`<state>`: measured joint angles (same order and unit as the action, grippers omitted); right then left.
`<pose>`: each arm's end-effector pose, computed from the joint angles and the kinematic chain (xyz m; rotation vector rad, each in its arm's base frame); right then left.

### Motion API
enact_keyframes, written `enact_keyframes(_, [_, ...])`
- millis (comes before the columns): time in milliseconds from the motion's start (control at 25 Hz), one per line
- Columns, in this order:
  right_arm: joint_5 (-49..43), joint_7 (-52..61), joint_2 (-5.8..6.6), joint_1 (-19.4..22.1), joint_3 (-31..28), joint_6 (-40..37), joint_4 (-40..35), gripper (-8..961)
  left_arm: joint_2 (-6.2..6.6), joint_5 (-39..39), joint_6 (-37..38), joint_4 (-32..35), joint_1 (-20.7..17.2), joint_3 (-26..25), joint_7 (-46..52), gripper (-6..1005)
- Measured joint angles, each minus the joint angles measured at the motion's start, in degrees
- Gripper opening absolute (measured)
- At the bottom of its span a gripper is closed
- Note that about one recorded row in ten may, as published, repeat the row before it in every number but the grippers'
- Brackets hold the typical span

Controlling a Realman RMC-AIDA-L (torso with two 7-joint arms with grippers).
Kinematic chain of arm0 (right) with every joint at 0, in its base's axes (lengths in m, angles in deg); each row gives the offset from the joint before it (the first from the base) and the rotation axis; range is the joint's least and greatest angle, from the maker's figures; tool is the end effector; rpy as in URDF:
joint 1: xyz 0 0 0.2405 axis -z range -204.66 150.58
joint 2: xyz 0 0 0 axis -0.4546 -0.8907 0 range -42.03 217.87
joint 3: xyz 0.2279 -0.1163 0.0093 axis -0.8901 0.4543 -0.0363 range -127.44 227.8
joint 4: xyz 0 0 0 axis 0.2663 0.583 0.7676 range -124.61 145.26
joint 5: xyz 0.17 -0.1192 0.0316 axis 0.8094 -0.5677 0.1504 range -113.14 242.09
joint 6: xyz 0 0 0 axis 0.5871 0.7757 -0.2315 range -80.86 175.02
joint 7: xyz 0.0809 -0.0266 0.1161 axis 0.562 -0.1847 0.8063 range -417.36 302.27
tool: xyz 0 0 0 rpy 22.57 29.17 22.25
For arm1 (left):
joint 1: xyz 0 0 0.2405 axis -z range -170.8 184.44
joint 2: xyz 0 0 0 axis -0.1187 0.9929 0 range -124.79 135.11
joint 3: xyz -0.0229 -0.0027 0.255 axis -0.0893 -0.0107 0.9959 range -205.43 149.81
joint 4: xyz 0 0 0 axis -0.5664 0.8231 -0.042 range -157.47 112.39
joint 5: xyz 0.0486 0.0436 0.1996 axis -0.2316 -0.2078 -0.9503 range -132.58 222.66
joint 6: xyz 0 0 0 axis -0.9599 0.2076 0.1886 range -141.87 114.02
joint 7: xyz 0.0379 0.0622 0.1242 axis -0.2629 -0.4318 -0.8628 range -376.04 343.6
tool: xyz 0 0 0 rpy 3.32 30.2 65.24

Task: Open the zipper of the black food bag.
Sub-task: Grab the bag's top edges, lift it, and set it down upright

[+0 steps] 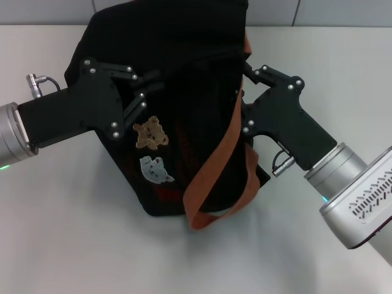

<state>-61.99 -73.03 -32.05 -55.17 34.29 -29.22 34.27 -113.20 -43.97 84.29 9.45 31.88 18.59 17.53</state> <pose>0.2060 0.2873 -0.1011 -2.0061 -0.0873 0.8893 -0.2440 0.3045 0.0145 -2.4027 0.3305 -0.9707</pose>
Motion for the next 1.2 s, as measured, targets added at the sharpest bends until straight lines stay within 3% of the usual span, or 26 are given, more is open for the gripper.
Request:
enact_keyframes(120, [-0.06,-1.17,0.0,-0.25,0.5,0.33,0.28,250,-0.01,-0.01,-0.03,0.0,-0.01,0.0,0.0,69])
enact_keyframes(800, [-0.82,-1.21,0.0,-1.0,0.85,1.22,0.06,158,0.02,-0.04,-0.25,-0.81,0.42,0.0,-0.61,68])
enact_keyframes(1000, [-0.82,-1.21,0.0,-1.14,0.85,1.86,-0.06,11,0.04,-0.04,-0.26,-0.8,0.43,-0.15,-0.61,69])
enact_keyframes(1200, [-0.79,-1.21,0.0,-0.91,0.78,2.13,-1.16,0,-0.08,0.26,-0.02,-0.91,-0.04,-2.02,-0.97,69])
